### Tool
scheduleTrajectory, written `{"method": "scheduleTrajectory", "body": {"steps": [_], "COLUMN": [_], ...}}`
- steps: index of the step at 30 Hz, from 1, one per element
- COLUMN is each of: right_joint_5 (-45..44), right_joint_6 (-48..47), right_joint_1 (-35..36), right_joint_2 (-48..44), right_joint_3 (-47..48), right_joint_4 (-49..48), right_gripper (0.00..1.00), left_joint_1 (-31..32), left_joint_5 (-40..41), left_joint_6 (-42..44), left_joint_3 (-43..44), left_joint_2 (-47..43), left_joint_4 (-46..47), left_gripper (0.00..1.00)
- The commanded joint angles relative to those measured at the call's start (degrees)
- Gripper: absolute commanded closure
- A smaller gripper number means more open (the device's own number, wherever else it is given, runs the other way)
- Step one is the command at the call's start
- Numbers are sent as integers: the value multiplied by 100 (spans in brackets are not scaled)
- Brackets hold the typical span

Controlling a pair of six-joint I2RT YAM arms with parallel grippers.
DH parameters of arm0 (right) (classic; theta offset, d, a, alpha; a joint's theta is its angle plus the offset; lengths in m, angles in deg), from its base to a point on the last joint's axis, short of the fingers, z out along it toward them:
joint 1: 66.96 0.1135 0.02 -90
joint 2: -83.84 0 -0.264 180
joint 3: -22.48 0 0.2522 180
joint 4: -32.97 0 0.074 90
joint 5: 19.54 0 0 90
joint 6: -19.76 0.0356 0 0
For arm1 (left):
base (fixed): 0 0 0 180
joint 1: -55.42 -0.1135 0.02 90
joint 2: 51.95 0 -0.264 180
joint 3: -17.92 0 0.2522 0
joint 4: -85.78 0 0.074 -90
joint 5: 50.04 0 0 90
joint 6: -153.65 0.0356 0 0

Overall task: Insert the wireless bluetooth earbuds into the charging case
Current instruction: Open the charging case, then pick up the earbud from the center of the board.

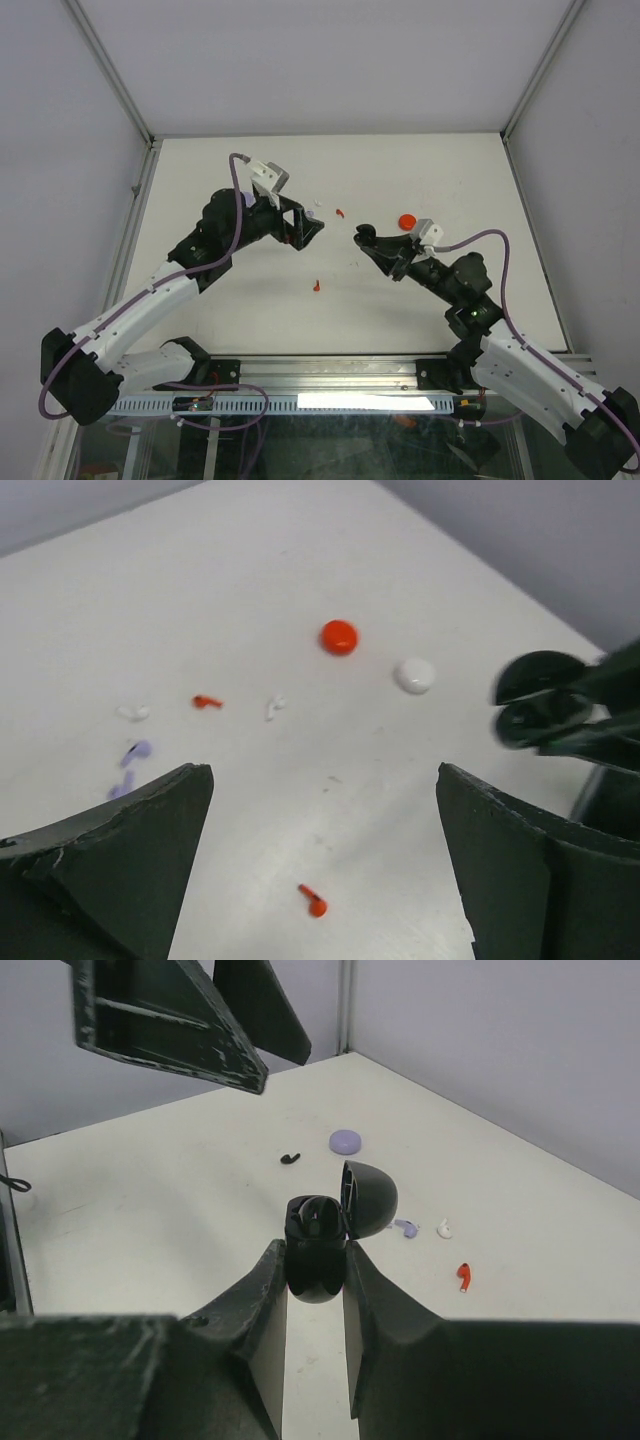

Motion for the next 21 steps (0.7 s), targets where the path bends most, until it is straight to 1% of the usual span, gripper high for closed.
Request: {"method": "scheduleTrajectory", "body": {"steps": [1, 3, 5, 8, 11, 15, 21], "right_joint_5": [-383, -388, -383, -399, -419, -410, -326], "right_joint_6": [-160, -187, -220, -288, -364, -453, -472], "right_joint_1": [29, 21, 22, 21, 21, 21, 21], "right_joint_2": [-121, -142, -177, -224, -266, -285, -340], "right_joint_3": [-45, -70, -101, -130, -156, -166, -184], "right_joint_4": [-213, -206, -200, -189, -156, -97, -52], "right_gripper": [100, 100, 100, 100, 100, 100, 100], "left_joint_1": [-291, -506, -723, -1120, -1597, -2240, -2802], "left_joint_5": [1680, 2121, 2384, 2454, 2334, 1953, 1723], "left_joint_6": [135, 95, 2, -83, -141, -171, -97], "left_joint_3": [353, 501, 628, 673, 697, 899, 1454], "left_joint_2": [289, 537, 807, 1137, 1437, 2002, 3082], "left_joint_4": [-967, -1360, -1643, -1828, -1858, -1891, -2035], "left_gripper": [2, 2, 2, 3, 4, 6, 10]}}
